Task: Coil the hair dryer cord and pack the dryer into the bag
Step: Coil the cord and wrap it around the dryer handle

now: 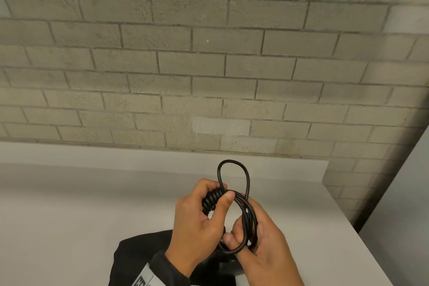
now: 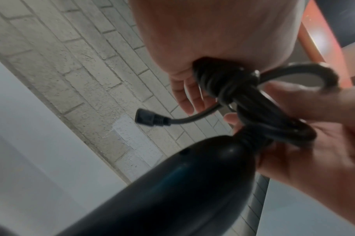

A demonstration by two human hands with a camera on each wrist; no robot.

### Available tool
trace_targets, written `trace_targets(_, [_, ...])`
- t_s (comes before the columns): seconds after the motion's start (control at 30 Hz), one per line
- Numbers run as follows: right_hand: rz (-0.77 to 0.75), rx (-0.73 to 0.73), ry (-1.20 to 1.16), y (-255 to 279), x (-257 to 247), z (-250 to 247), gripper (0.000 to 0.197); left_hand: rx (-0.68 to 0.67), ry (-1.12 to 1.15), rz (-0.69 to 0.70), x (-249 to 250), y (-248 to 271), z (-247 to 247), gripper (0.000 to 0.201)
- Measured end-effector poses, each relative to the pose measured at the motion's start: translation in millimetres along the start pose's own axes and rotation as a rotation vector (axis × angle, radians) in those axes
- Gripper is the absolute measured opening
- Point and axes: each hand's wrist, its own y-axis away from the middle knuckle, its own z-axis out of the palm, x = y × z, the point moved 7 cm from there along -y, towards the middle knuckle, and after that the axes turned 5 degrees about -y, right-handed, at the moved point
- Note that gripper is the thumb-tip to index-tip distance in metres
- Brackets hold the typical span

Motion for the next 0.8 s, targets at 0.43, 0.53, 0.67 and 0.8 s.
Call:
trace_targets(0.43, [-0.449, 0.522, -0.245, 26.2, -28.1, -47.7, 0.052, 0.031, 0.005, -0.061, -10.5, -7.4, -7.5, 0.021])
trace_targets(0.53, [-0.464, 0.446, -0.222, 35.9, -36.8, -56.6, 0.046, 0.032, 0.022, -0.055, -12.0, -7.9, -7.1, 0.021])
trace_targets(0.67, [-0.432, 0.259, -0.198, 38.1, -21.9, -68.9, 0.031, 0.015, 0.058, -0.058, -11.8, -7.1, -2.9, 0.019])
trace_targets(0.8, [-0.273, 0.165, -0.289, 26.8, 10.5, -75.4, 0.032, 0.045, 0.107, -0.073, -13.6, -6.2, -2.4, 0.017])
